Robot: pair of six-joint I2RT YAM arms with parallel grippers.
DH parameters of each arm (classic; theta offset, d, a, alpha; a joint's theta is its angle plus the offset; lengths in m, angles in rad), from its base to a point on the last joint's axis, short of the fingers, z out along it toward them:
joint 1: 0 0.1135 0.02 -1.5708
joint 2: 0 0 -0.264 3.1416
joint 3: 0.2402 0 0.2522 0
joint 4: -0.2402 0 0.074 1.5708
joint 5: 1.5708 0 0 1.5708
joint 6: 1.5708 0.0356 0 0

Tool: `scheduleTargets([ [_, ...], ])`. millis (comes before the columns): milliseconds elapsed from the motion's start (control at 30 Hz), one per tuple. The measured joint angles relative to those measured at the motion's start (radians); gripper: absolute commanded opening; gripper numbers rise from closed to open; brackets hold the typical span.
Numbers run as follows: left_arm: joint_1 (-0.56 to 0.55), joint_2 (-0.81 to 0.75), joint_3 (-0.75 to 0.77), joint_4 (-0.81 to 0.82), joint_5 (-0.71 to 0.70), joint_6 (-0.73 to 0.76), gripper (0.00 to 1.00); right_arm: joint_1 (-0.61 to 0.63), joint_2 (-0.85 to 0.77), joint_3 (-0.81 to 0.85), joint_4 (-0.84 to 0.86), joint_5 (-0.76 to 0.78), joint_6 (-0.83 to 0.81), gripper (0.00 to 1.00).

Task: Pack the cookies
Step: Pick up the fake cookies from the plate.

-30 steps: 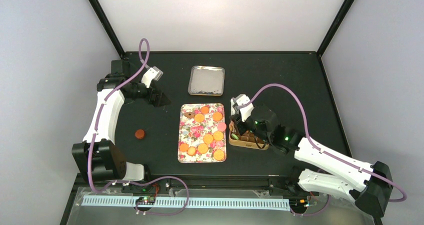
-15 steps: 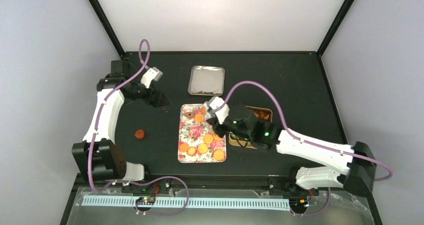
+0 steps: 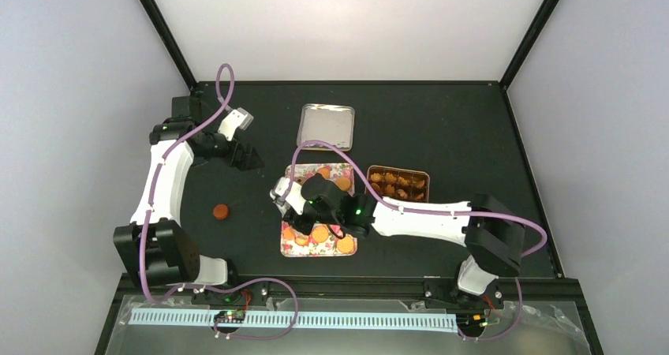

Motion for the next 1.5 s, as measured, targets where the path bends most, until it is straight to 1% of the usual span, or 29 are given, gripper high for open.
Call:
scheduleTargets([
  [333,0.0,0.0,0.0,-0.004,-0.001,0.009,0.99,0.007,0.048,-0.005,0.036,-0.042,0.0,0.35],
  [467,0.0,0.0,0.0,-0.004,-0.001,0.011,0.99,0.013,0.053,-0.023,0.065,-0.027,0.0,0.39],
  [633,0.0,0.0,0.0,-0.005,0.0,0.014,0.99,0.023,0.052,-0.053,0.101,0.012,-0.006,0.42],
  [867,0.001,0.0,0.0,-0.008,0.004,0.021,0.99,0.032,0.021,-0.111,0.153,0.038,-0.004,0.41],
  [967,0.001,0.0,0.0,-0.009,0.005,0.023,0.99,0.032,0.0,-0.143,0.174,0.039,0.004,0.37],
  [1167,0.001,0.0,0.0,-0.012,0.011,0.029,0.99,0.032,-0.046,-0.208,0.209,0.04,0.042,0.21],
  [1400,0.001,0.0,0.003,-0.018,0.023,0.029,0.99,0.032,-0.05,-0.211,0.214,0.06,0.058,0.06],
  [1500,0.001,0.0,0.008,-0.019,0.025,0.029,0.99,0.032,-0.052,-0.202,0.196,0.072,0.057,0.02],
])
